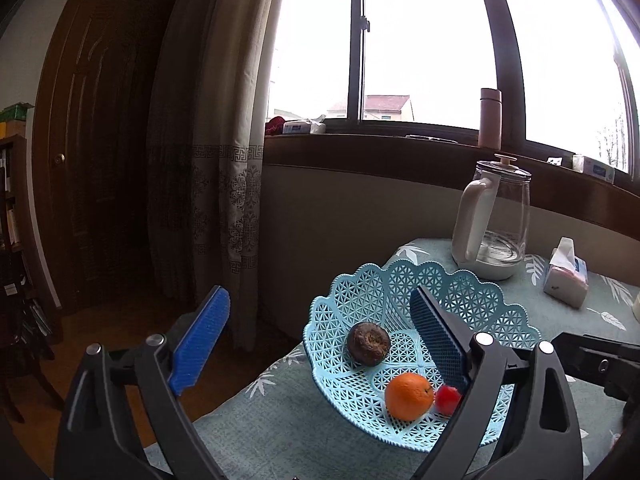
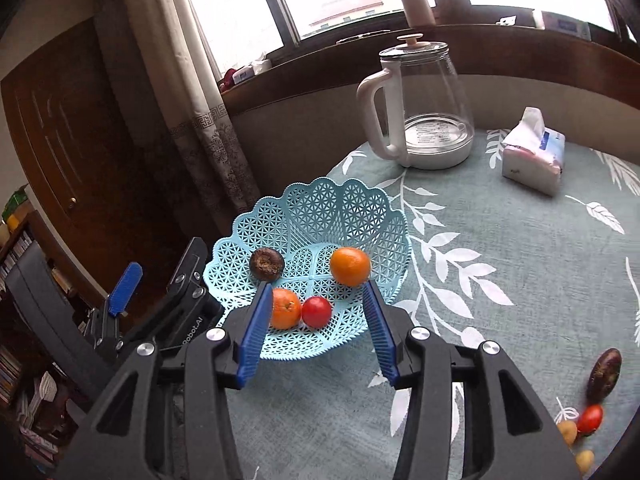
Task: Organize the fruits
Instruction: 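Withdraw both grippers from the basket back toward the remaining fruit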
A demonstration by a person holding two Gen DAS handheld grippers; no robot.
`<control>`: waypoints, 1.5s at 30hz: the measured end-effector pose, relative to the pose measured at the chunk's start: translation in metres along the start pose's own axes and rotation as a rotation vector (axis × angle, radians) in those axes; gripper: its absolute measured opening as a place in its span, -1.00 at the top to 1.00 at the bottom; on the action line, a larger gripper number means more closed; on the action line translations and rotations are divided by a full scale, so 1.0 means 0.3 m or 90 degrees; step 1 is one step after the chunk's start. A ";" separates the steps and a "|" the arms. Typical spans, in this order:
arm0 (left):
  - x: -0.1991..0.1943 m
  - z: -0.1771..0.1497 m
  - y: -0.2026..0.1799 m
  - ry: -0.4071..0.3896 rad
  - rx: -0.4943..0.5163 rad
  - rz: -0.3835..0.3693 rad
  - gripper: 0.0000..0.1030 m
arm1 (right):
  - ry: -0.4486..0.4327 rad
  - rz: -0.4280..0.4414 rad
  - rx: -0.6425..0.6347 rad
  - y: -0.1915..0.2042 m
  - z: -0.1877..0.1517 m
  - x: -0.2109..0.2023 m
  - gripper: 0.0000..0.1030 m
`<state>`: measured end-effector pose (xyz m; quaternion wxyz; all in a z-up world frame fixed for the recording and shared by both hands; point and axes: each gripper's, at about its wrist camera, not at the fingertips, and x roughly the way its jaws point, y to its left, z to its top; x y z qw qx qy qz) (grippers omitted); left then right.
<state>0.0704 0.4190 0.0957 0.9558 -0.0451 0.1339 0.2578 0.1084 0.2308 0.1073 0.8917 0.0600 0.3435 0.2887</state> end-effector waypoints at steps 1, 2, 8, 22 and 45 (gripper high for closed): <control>-0.007 0.001 -0.006 -0.007 0.005 0.000 -0.83 | -0.004 -0.007 0.000 -0.003 -0.006 -0.007 -0.05; -0.014 0.001 -0.011 -0.014 0.010 0.000 -0.86 | -0.006 -0.014 0.000 -0.006 -0.013 -0.014 -0.07; -0.037 0.001 -0.033 -0.031 0.031 -0.010 -0.90 | -0.009 -0.045 0.022 -0.049 -0.044 -0.046 -0.19; -0.073 -0.010 -0.088 -0.060 0.085 -0.047 -0.95 | -0.052 -0.120 0.119 -0.234 -0.128 -0.188 -0.31; -0.222 -0.018 -0.194 -0.138 0.171 -0.069 -0.95 | -0.102 -0.280 0.170 -0.509 -0.386 -0.515 -0.51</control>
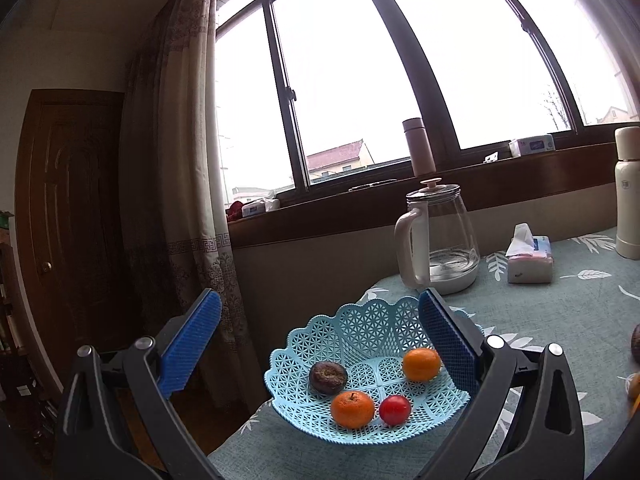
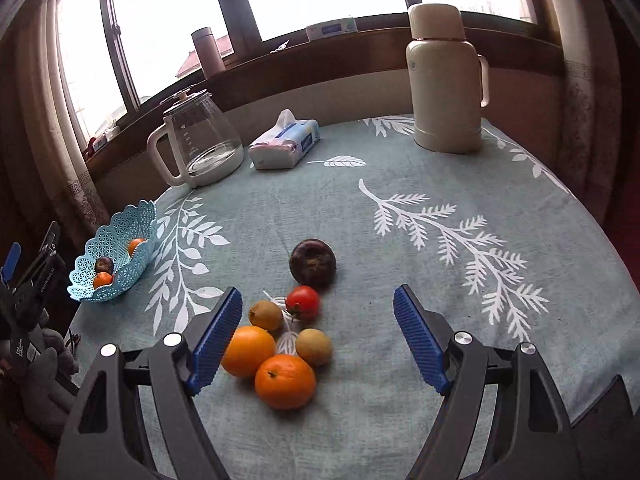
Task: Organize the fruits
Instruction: 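Withdraw both grippers from the basket back toward the remaining fruit, then close the right gripper around a large orange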
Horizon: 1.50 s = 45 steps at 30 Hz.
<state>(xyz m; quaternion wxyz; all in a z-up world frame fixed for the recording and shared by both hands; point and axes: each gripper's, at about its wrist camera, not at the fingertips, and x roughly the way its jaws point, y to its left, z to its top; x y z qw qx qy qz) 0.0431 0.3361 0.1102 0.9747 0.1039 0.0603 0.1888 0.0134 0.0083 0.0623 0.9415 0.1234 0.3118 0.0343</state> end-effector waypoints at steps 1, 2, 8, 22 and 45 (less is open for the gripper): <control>-0.003 0.003 -0.009 0.010 0.000 -0.015 -0.95 | 0.005 -0.001 0.003 -0.015 -0.010 -0.003 -0.51; -0.005 0.007 -0.017 0.021 -0.002 -0.031 -0.95 | 0.010 0.000 0.005 -0.026 -0.017 -0.004 -0.51; -0.027 0.020 -0.064 0.064 -0.002 -0.094 -0.95 | 0.045 0.031 0.004 -0.034 -0.052 0.010 -0.51; -0.058 0.025 -0.133 0.102 -0.006 -0.160 -0.95 | 0.109 0.080 -0.043 0.055 -0.118 0.056 -0.10; -0.117 0.047 -0.237 0.111 0.016 -0.230 -0.95 | 0.167 0.076 -0.041 0.064 -0.126 0.135 0.21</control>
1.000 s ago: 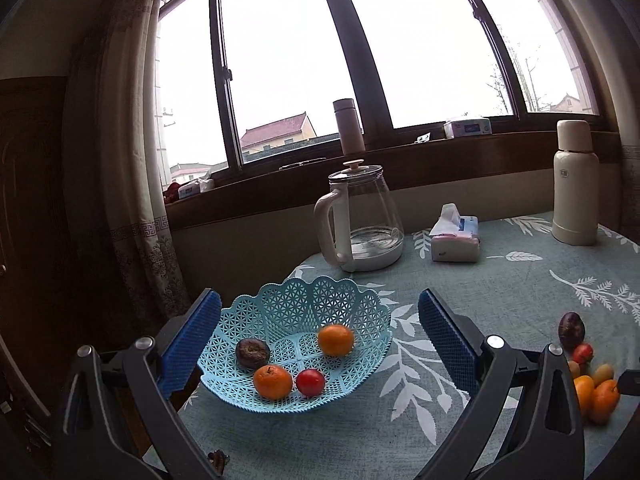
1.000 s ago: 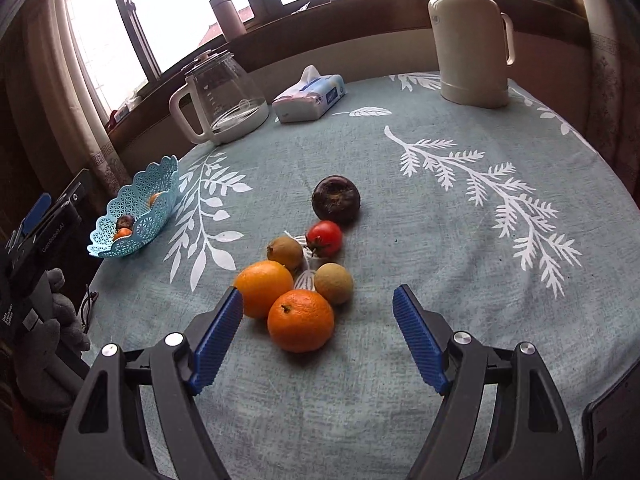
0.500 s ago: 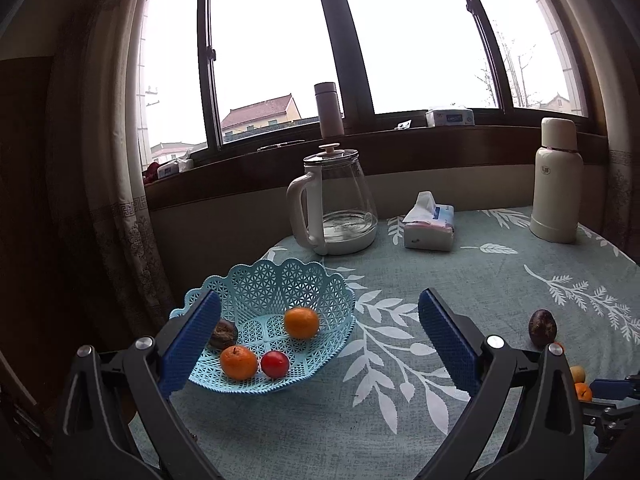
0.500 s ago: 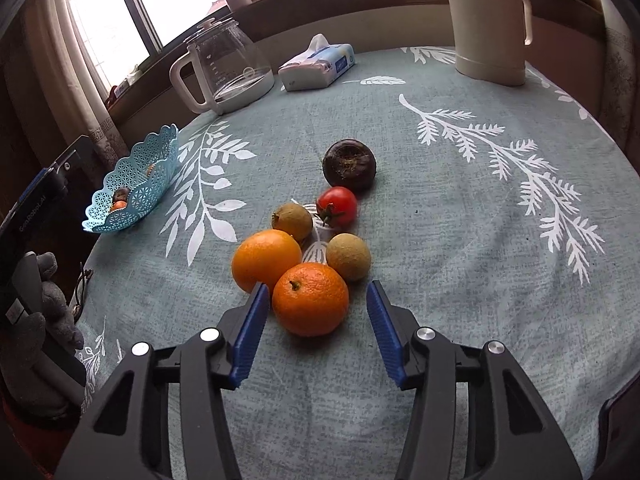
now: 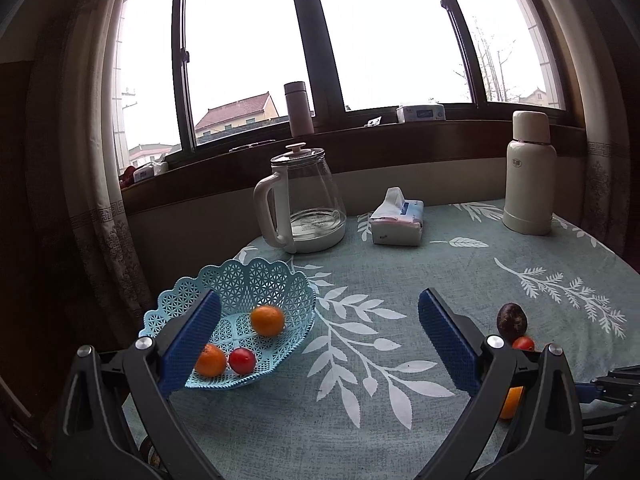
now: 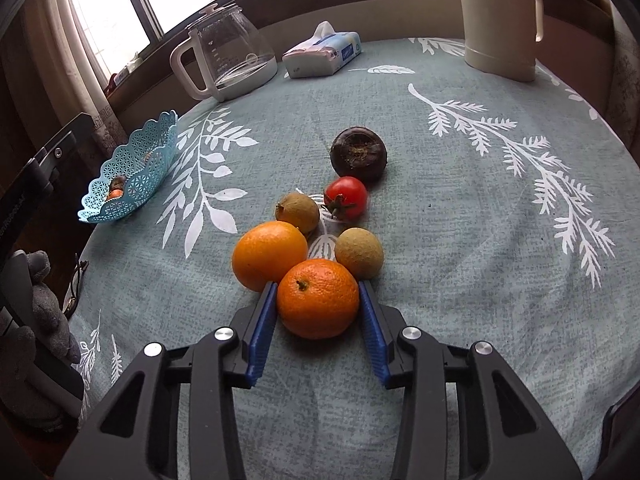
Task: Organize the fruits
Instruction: 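Close the right gripper around a large orange, then grasp another large orange with the left gripper while the right gripper holds its orange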
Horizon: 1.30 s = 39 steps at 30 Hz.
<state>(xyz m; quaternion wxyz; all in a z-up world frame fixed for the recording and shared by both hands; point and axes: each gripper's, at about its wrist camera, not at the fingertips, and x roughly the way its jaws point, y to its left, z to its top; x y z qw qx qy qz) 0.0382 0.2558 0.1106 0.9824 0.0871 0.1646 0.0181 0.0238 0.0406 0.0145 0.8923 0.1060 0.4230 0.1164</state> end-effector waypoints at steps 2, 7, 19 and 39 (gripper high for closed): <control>0.001 0.000 -0.015 0.004 0.007 -0.007 -0.95 | -0.002 0.001 0.005 -0.007 0.002 -0.005 0.21; 0.001 -0.004 -0.046 0.015 0.015 -0.030 -0.95 | -0.017 -0.003 0.014 -0.031 0.002 -0.034 0.21; 0.067 -0.041 -0.118 0.101 0.000 -0.124 -0.95 | -0.062 -0.044 0.066 -0.159 0.020 -0.097 0.21; 0.158 -0.162 -0.299 0.269 0.014 -0.321 -0.57 | -0.066 -0.035 0.111 -0.227 0.018 -0.087 0.21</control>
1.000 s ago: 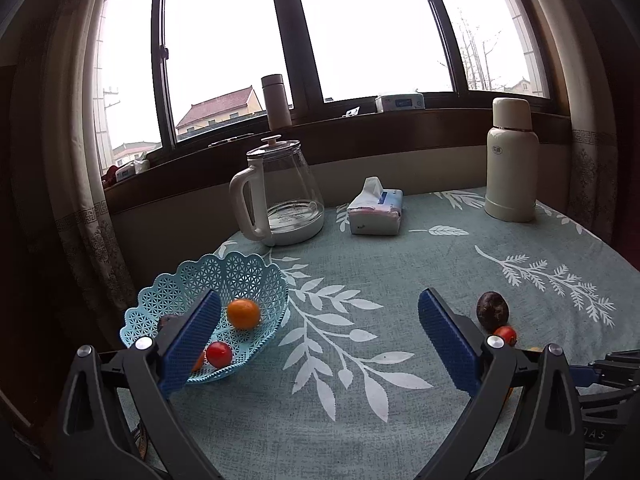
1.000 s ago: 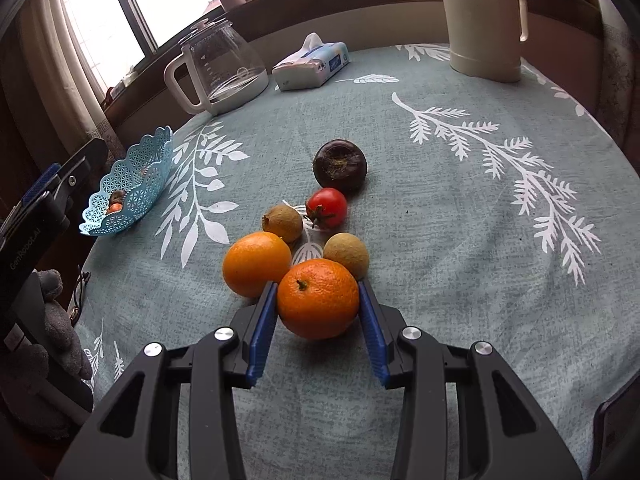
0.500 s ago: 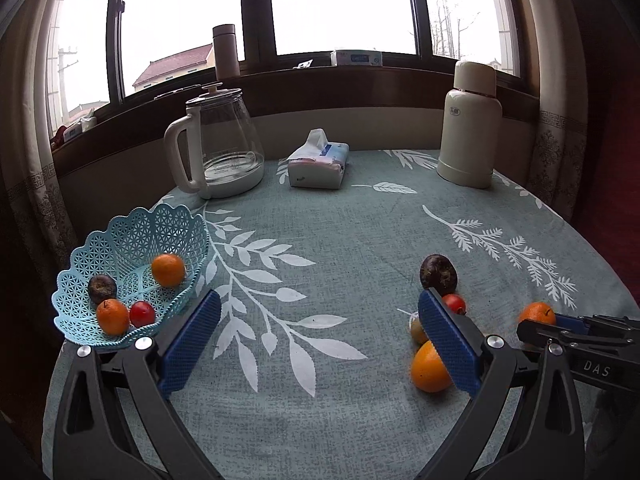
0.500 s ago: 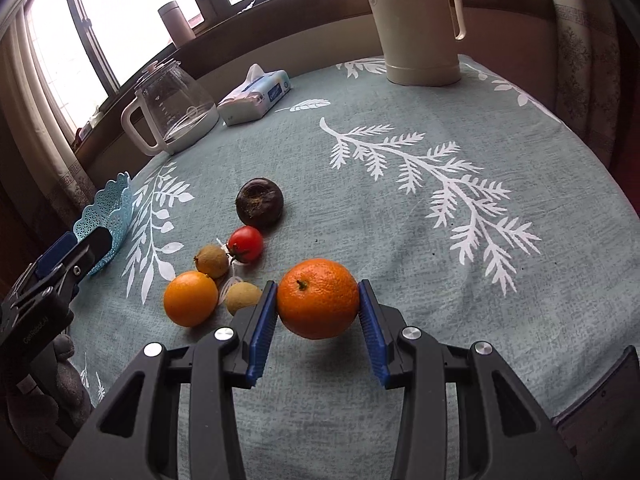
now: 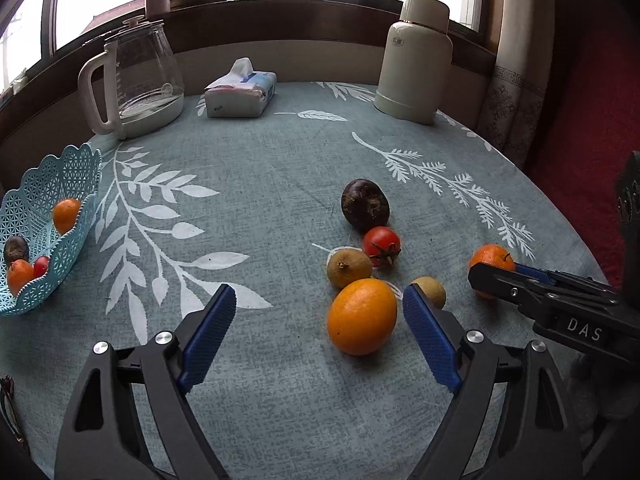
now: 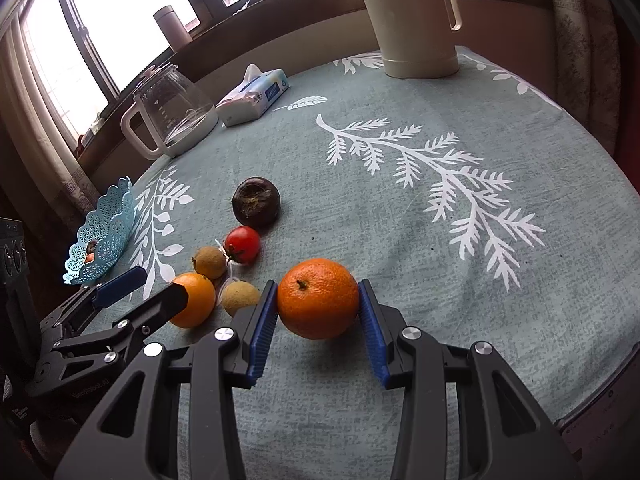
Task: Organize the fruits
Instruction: 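Grasp another large orange with the left gripper while the right gripper holds its orange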
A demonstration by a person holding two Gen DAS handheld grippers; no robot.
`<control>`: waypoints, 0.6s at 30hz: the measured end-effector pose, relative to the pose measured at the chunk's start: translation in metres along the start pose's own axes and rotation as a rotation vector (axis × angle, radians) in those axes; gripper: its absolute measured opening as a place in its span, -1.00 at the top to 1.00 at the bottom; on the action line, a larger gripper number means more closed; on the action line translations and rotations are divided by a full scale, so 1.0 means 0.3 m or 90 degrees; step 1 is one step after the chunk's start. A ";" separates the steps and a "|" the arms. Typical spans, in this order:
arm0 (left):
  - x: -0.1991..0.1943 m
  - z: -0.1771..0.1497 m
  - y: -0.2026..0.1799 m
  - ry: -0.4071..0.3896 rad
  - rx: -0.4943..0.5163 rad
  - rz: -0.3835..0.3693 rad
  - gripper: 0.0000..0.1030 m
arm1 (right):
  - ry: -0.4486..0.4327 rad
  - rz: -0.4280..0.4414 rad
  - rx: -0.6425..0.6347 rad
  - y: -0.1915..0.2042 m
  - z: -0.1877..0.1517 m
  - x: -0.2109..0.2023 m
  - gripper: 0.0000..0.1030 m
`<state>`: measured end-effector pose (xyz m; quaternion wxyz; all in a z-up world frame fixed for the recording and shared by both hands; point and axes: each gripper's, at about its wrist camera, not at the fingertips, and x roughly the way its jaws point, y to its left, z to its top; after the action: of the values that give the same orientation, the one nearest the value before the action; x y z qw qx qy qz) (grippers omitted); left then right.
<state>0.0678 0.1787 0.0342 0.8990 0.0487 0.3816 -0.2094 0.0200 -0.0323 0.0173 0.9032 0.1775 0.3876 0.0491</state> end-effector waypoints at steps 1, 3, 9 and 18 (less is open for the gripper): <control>0.005 -0.001 -0.003 0.005 0.001 -0.006 -0.51 | 0.000 0.000 0.001 0.000 0.000 0.001 0.21; 0.017 -0.005 -0.008 0.016 0.003 -0.018 -0.34 | 0.000 0.001 0.001 0.000 -0.001 0.001 0.21; 0.037 -0.008 -0.025 0.039 0.002 -0.067 0.18 | 0.000 0.001 0.001 0.001 -0.001 0.001 0.21; 0.032 -0.010 -0.008 0.037 -0.017 -0.083 0.23 | 0.001 0.001 -0.001 0.005 -0.004 0.001 0.21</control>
<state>0.0709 0.1739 0.0255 0.8726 0.0178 0.4127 -0.2606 0.0196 -0.0305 0.0169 0.9031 0.1774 0.3879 0.0502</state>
